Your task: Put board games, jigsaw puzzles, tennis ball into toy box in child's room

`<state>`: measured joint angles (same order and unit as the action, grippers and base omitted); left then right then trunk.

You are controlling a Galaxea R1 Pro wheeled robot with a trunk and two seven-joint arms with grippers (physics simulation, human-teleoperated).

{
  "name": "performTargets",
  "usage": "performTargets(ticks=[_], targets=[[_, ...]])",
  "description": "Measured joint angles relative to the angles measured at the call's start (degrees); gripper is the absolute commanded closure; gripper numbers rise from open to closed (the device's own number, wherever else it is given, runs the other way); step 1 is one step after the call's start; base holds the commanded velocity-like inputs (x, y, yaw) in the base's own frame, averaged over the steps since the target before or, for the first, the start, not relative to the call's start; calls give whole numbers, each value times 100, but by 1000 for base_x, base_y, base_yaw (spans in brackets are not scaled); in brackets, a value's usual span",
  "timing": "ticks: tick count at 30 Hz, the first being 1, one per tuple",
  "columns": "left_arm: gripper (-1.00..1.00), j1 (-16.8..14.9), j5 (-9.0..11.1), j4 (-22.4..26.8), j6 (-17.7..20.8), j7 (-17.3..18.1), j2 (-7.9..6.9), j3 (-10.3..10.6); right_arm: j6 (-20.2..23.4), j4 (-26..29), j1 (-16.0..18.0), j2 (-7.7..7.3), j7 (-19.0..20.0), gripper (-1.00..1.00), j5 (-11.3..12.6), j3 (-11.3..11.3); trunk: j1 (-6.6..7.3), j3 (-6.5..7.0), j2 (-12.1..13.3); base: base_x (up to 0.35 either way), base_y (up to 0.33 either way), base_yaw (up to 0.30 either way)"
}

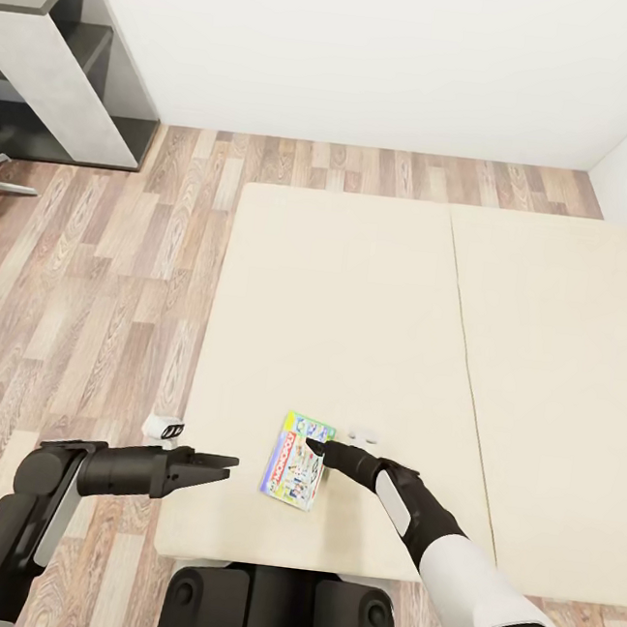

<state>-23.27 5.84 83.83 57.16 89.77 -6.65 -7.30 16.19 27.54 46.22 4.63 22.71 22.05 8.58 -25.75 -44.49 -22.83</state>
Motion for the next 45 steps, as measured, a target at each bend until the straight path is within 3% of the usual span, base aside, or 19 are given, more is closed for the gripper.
performTargets(ticks=[13, 21, 45], targets=[[-100, -1, 0, 0, -17, 0, -3, -26, 16, 0, 0, -3, 0, -100, -8, 0, 0, -60, 0, 0, 0, 0], [-100, -1, 14, 0, -20, 0, -2, -238, 7, 0, 0, -4, 3, -100, -4, 0, 0, -68, 0, 0, 0, 0], [-100, -1, 7, 1, -20, 0, -1, -246, 0, 1, 0, -5, 0, -100, -9, 2, 0, -68, 0, 0, 47, 0]])
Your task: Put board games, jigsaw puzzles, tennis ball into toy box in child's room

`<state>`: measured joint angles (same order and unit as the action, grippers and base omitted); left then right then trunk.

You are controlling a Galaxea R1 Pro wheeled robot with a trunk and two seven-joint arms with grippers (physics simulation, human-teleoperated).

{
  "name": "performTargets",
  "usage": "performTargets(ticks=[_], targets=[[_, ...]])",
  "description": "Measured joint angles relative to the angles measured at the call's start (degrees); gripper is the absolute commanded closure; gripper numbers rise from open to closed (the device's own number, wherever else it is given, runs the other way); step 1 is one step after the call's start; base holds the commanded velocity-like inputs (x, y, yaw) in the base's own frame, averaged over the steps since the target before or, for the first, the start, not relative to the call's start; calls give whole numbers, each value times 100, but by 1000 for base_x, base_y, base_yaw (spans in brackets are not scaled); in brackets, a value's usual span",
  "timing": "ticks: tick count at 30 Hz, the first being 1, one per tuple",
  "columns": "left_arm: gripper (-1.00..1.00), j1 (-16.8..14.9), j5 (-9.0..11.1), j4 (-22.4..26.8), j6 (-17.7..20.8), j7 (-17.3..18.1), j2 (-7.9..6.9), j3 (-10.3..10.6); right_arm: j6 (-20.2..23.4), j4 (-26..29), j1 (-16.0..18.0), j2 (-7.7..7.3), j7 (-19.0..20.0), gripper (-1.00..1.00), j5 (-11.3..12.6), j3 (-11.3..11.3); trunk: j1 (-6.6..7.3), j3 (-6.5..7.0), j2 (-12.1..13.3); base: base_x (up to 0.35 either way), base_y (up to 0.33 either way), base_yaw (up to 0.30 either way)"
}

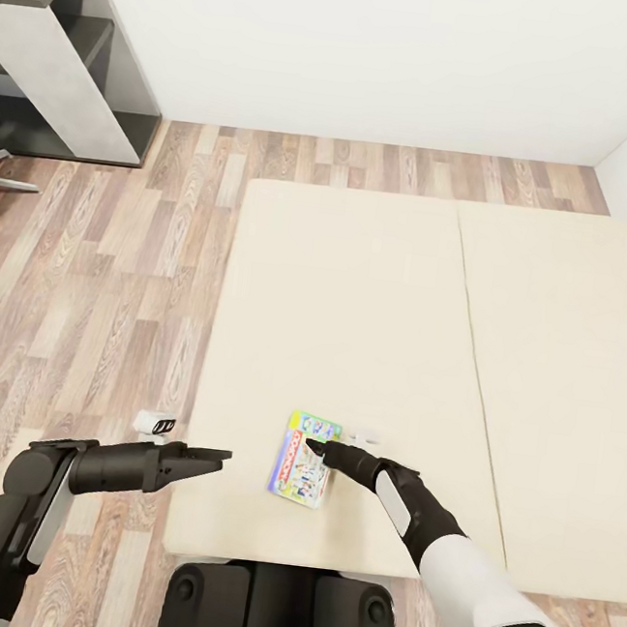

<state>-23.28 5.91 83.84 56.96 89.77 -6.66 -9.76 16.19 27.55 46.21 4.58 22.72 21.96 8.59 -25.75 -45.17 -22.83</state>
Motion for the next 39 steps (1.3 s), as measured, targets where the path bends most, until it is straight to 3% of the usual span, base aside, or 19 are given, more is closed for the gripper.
performTargets(ticks=[9, 39], targets=[[-100, 0, 1, 0, 0, 0, 0, -3, 0, 0, 0, 0, 0, -100, 0, 0, 0, 0, 0, 0, 166, 0], [-100, 0, 2, -1, 0, -1, -1, -118, 35, -1, 0, 1, -2, -100, -16, -2, 0, 0, 0, 0, 43, 0]])
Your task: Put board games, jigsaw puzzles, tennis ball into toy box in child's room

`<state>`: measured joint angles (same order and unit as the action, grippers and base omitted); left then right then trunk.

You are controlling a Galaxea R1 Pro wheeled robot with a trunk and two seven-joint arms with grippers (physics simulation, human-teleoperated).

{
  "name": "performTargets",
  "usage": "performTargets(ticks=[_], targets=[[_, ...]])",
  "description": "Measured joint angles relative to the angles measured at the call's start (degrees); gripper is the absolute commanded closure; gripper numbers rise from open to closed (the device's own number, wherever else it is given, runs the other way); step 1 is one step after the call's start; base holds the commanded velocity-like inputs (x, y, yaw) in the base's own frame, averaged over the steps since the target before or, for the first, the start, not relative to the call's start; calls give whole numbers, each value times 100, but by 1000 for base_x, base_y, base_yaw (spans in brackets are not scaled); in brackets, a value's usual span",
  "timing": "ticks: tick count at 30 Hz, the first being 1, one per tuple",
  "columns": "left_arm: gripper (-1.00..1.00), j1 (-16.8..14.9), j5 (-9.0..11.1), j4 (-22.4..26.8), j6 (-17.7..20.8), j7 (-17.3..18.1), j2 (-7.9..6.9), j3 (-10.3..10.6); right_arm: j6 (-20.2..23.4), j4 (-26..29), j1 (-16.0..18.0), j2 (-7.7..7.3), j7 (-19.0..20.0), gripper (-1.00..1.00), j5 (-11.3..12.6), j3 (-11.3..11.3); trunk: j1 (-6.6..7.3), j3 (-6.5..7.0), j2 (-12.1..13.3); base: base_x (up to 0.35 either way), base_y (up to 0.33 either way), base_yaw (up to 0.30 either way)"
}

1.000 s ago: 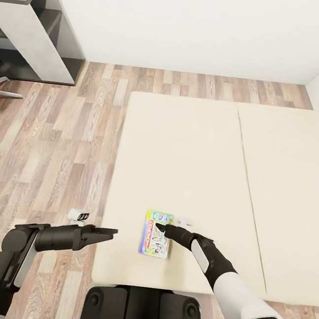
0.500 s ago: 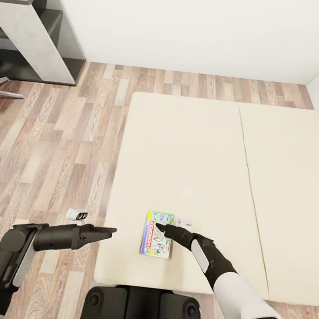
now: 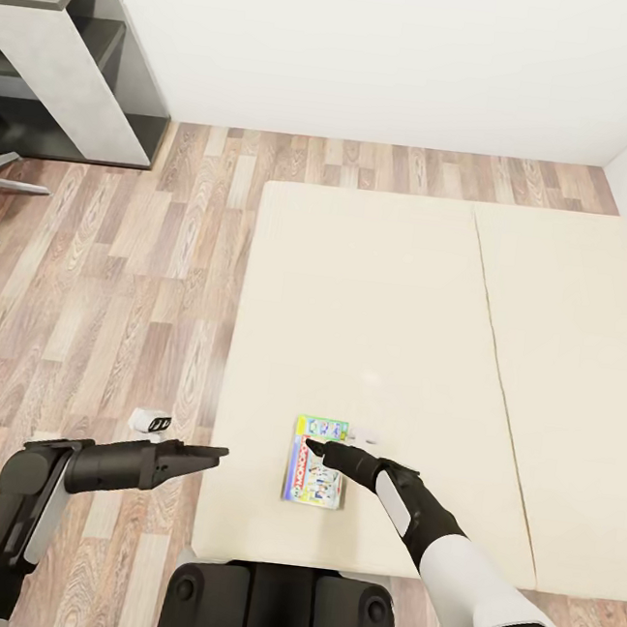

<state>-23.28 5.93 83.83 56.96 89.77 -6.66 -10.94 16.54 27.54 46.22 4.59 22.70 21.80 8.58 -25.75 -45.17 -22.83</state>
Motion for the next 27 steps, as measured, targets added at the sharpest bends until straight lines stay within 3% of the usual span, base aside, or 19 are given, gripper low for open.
performTargets(ticks=[16, 20, 23, 27], targets=[[-100, 0, 0, 0, 0, 0, 0, -5, -44, 33, 0, 5, -41, -100, 8, 10, 0, 0, 0, 0, 1, 0], [-100, 0, 0, 0, -3, 0, 0, -6, 40, 464, 9, 8, -59, -100, -31, 47, 0, 0, 0, 0, 0, 0], [-100, 0, 4, 0, -3, 0, 0, -64, 374, 978, 17, 3, -81, -100, -37, 50, 0, 0, 0, 0, 0, 0], [-100, 0, 8, 0, 0, 0, 0, -123, 629, 1217, 17, -17, -91, -100, -38, 31, 0, 0, 0, 0, 0, 0]])
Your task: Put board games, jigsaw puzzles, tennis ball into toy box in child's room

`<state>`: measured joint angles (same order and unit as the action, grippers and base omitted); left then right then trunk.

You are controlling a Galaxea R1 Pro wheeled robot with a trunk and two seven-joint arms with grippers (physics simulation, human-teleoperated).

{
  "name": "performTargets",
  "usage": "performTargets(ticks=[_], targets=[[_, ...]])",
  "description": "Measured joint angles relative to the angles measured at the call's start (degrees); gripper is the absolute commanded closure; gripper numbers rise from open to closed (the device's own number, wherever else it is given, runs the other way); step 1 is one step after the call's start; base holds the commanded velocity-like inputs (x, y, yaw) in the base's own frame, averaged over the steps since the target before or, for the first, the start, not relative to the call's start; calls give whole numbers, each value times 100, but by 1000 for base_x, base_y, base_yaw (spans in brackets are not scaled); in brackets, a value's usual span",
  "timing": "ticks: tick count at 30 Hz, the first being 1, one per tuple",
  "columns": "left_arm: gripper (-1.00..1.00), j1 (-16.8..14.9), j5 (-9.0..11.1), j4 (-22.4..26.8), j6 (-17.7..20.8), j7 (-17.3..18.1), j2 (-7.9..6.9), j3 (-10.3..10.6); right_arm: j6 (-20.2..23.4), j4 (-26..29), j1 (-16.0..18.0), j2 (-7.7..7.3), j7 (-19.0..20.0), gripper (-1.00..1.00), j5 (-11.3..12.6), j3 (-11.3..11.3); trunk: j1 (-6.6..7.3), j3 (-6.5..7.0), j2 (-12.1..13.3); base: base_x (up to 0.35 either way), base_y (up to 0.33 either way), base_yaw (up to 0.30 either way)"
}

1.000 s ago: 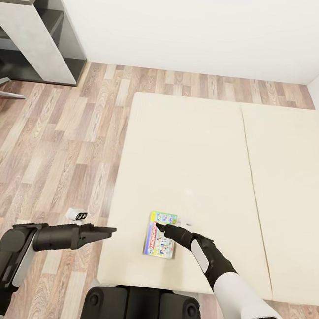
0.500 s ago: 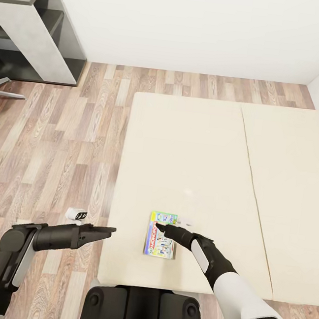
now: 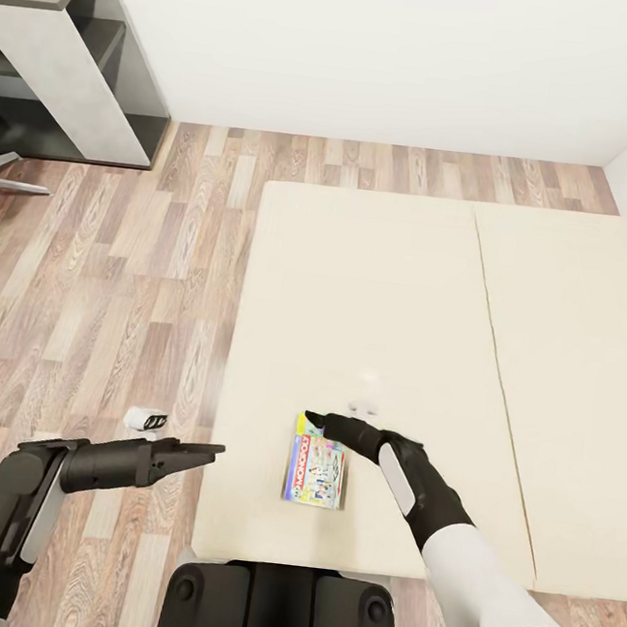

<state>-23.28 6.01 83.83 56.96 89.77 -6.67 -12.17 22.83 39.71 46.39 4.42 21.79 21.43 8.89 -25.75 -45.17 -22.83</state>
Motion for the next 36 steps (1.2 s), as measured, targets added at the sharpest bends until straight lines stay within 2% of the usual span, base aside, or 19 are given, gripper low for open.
performTargets(ticks=[3, 9, 14, 19, 24, 28, 36], targets=[[-100, 0, 1, 0, -1, 0, 0, -10, 64, 31, 0, -95, 6, -100, 19, -9, 0, 0, 0, 0, 0, 0], [-100, 0, 1, 0, 0, 0, 0, -13, 88, 21, 0, -398, 25, -100, 69, -18, 0, 0, 0, 0, 0, 0], [-100, 0, 2, 0, 1, 0, 0, -13, 96, -4, 0, -521, 29, -100, 76, -36, 0, 0, 0, 0, 0, 0], [-100, 0, 1, 0, 0, 0, 0, -13, 104, -63, 0, -539, -1, -100, 79, -30, 0, 0, 0, 0, 0, 0], [-100, 0, 1, 0, 1, 0, 0, -13, 109, -345, 0, -532, -6, -100, 79, -44, 0, 0, 0, 0, 0, 0], [-100, 0, 1, 0, 1, 0, 0, -13, 114, -636, 0, -471, -14, -100, 95, -44, 0, 0, 0, 0, 0, 0], [-100, 0, -3, 0, 0, 0, 0, -13, 114, -721, 0, -446, -12, -100, 100, -36, 0, 0, 0, 0, 0, 0]])
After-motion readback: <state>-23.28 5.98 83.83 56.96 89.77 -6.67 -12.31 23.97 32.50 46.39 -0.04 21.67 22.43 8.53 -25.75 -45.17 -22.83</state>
